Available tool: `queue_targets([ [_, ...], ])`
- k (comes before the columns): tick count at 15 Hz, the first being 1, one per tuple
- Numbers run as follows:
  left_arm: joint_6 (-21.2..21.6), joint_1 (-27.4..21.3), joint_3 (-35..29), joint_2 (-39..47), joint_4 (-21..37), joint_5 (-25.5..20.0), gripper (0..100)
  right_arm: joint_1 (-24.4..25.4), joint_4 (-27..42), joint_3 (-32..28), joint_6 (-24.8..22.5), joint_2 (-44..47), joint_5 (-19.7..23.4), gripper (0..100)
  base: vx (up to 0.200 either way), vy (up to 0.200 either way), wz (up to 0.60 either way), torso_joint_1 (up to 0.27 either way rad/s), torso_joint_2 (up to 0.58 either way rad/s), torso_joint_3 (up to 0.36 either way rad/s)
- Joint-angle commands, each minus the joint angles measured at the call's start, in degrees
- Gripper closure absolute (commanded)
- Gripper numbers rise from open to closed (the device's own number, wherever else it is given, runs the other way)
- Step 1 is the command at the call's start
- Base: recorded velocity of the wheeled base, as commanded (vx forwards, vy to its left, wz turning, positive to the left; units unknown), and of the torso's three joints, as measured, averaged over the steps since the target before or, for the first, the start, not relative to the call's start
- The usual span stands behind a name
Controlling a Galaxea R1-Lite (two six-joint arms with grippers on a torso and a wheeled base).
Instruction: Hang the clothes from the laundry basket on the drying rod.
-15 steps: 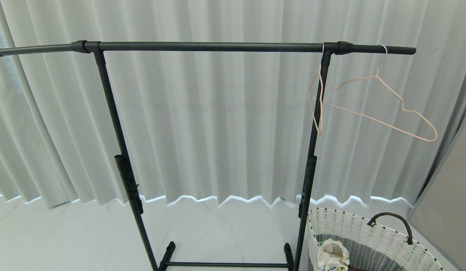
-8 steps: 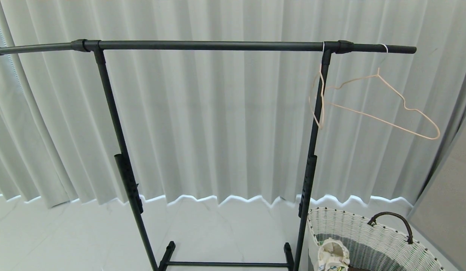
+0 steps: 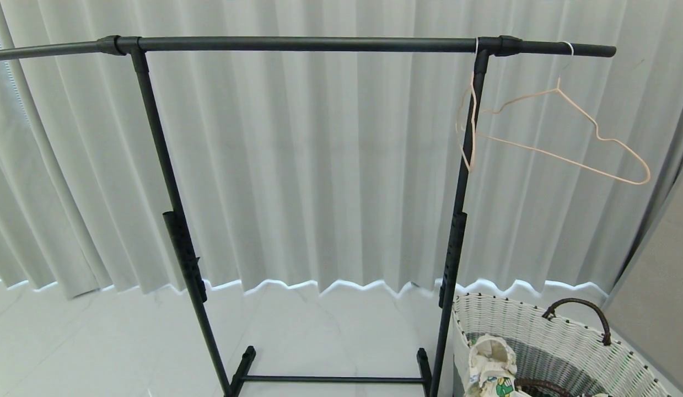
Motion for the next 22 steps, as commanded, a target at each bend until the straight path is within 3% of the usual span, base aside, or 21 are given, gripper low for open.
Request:
queue_targets([
  [1, 0.0, 0.0, 0.0, 0.1, 0.0, 0.0, 0, -0.7, -4.6, -1.7, 0.1, 22.3, -0.3, 0, 0.000, 0.000, 0.00, 0.000, 0.00, 0.000],
  [6, 0.0, 0.0, 0.0, 0.1, 0.0, 0.0, 0, -1.2, -17.4, -2.9, 0.1, 52.2, -1.8, 0, 0.000, 0.000, 0.00, 0.000, 0.00, 0.000],
  [9, 0.0, 0.0, 0.0, 0.1, 0.0, 0.0, 0, -1.1, -26.9, -2.8, -0.2, 63.2, -2.3, 0, 0.000, 0.000, 0.00, 0.000, 0.00, 0.000],
  [13, 0.2, 0.0, 0.0, 0.1, 0.0, 0.0, 0, -1.0, -29.8, -3.5, -0.3, 70.5, -4.3, 0, 0.000, 0.000, 0.00, 0.000, 0.00, 0.000],
  [14, 0.2, 0.0, 0.0, 0.1, 0.0, 0.0, 0, -1.1, -33.1, -3.7, -0.2, 73.5, -7.3, 0, 0.000, 0.000, 0.00, 0.000, 0.00, 0.000],
  [16, 0.3, 0.1, 0.0, 0.1, 0.0, 0.0, 0, -1.1, -38.4, -3.6, -0.2, 76.6, -8.5, 0, 0.000, 0.000, 0.00, 0.000, 0.00, 0.000],
  [22, 0.2, 0.0, 0.0, 0.1, 0.0, 0.0, 0, -0.8, -40.0, -3.2, -0.2, 76.3, -12.0, 0, 0.000, 0.000, 0.00, 0.000, 0.00, 0.000],
])
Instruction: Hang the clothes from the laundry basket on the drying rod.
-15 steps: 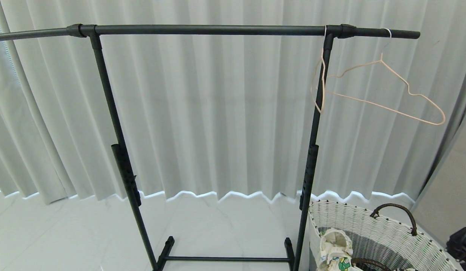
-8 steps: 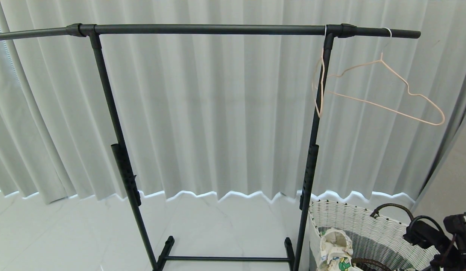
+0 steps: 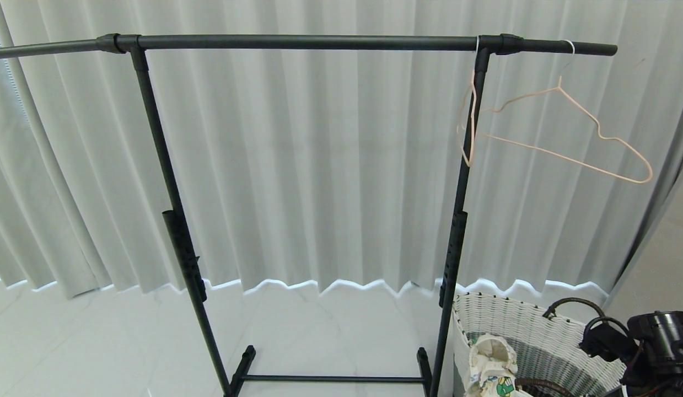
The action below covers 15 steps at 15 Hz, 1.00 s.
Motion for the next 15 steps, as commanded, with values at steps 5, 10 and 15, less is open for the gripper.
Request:
queue_targets([
  [5, 0.0, 0.0, 0.0, 0.1, 0.0, 0.0, 0, 0.5, -0.3, 3.9, 0.0, -5.2, -2.0, 100, 0.000, 0.000, 0.00, 0.000, 0.00, 0.000],
  [10, 0.2, 0.0, 0.0, 0.1, 0.0, 0.0, 0, -2.0, 7.9, 5.1, -0.2, -30.7, -2.7, 100, 0.000, 0.000, 0.00, 0.000, 0.00, 0.000],
  [15, 2.7, 0.0, 0.0, 0.1, 0.0, 0.0, 0, -0.3, 46.5, -21.8, -0.1, -50.1, 0.3, 100, 0.000, 0.000, 0.00, 0.000, 0.00, 0.000],
])
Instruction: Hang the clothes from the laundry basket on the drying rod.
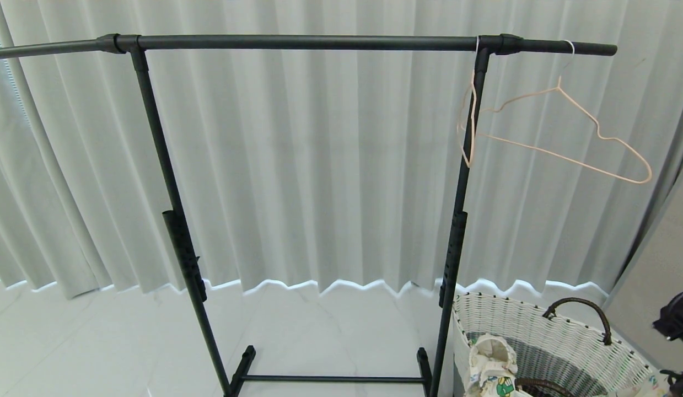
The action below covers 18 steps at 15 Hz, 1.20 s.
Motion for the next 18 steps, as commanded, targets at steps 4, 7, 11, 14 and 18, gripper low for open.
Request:
queue_targets([
  [4, 0.0, 0.0, 0.0, 0.1, 0.1, -0.1, 0, 4.9, 8.2, -12.0, -5.9, -19.4, 3.2, 100, -0.150, 0.000, 0.00, -0.004, 0.00, 0.001],
  [7, 0.0, 0.0, 0.0, 0.1, 0.1, 0.0, 0, 6.1, 8.2, -12.5, -9.9, -21.9, 4.7, 100, -0.200, 0.000, 0.00, -0.001, 0.00, 0.009],
  [11, -0.3, 0.0, 0.0, 0.1, 0.0, 0.0, 0, 11.6, 8.3, -14.8, -10.5, -21.3, 4.8, 100, -0.200, 0.000, 0.00, 0.001, 0.00, 0.004],
  [14, -0.4, 0.0, 0.0, 0.0, 0.1, 0.0, 0, 16.6, 8.9, -17.5, -10.4, -19.7, 4.7, 100, -0.200, 0.000, 0.00, 0.004, 0.00, 0.005],
  [18, -0.5, 0.0, 0.0, 0.0, 0.0, 0.0, 0, 27.9, 9.2, -25.3, -5.5, -11.5, 4.7, 100, 0.000, 0.000, 0.00, 0.000, 0.00, 0.000],
])
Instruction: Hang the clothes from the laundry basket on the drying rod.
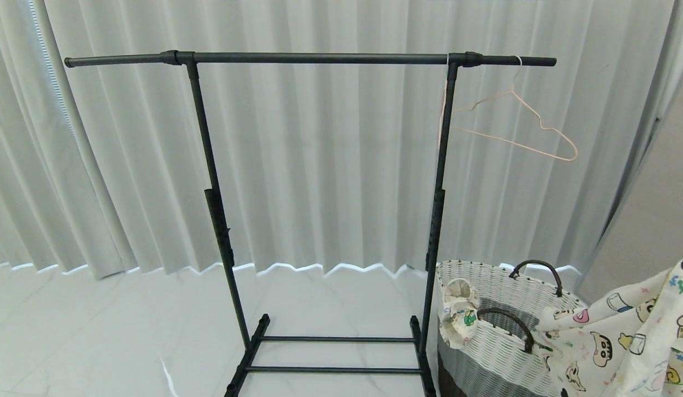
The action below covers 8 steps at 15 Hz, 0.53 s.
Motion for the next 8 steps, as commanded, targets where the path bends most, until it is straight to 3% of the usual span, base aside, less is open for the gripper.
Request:
queue_targets([
  [1, 0.0, 0.0, 0.0, 0.1, 0.0, 0.0, 0, 7.9, 0.0, -3.5, 3.8, 6.8, 0.0, 100, 0.000, 0.000, 0.00, 0.000, 0.00, 0.000],
  [3, -0.1, 0.0, 0.0, 0.0, 0.0, -0.1, 0, 16.0, -0.2, -3.6, 10.7, 9.9, 0.1, 100, 0.000, 0.000, 0.00, 0.000, 0.00, 0.000],
  [6, 1.9, 0.1, 0.0, 0.0, 0.1, -0.1, 0, 32.0, -1.1, -3.6, 26.9, 14.7, 0.3, 100, 0.000, 0.000, 0.00, 0.000, 0.00, 0.000],
  [8, 2.0, 0.1, 0.0, 0.1, 0.1, -0.1, 0, 37.7, -7.2, -3.3, 34.7, 19.6, -0.1, 100, 0.000, 0.000, 0.00, 0.000, 0.00, 0.000],
])
